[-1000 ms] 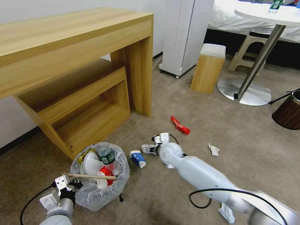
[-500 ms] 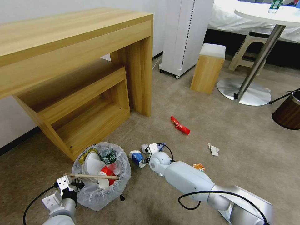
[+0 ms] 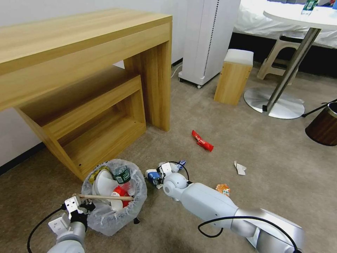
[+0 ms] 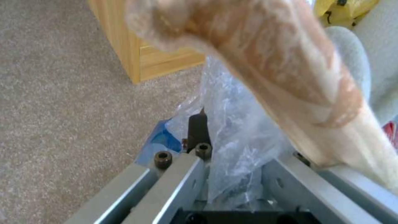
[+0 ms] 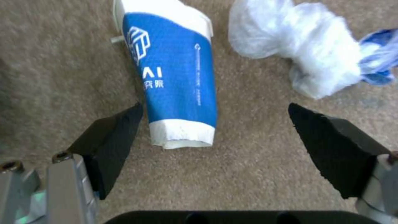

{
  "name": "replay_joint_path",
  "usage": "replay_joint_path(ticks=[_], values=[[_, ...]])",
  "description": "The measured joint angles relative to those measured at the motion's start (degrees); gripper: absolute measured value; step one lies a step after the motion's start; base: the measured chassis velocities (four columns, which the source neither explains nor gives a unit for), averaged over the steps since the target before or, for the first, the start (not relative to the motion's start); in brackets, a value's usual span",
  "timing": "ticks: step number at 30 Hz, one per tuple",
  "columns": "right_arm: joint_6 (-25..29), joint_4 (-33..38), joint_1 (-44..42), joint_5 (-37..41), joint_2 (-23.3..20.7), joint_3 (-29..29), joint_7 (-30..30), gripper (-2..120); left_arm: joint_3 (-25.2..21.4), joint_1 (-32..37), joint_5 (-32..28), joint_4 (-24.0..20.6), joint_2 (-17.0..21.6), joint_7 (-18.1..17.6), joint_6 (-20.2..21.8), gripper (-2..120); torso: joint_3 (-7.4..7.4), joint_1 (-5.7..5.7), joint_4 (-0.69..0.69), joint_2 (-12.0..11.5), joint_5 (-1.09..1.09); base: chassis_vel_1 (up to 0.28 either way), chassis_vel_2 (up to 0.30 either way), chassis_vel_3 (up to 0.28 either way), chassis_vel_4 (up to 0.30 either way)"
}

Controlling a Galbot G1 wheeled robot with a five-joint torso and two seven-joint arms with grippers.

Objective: Pick up the trash bin and place the garbage on the floor into it.

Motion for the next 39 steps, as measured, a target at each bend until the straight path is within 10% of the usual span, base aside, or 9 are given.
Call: replay_joint_path(ticks=[19,39], values=[[1.5,-11.4,0.2,-5.5,8.6,-2.3,-3.1,86,-0.3,1.1,-0.1,-1.2,-0.2,0.1,-0.4,1,0.0,0.0,0.01,0.0,0.0,0.0,0.0,0.0,0.0],[4.9,-11.1,-1.7,-9.1,5.3,-1.1,-5.1,13,0.1,1.0,0.1,-1.1,-0.7,0.5,-0.9,1,0.0,0.0,0.02,0.0,0.02,0.0,0.0,0.0,0.0]])
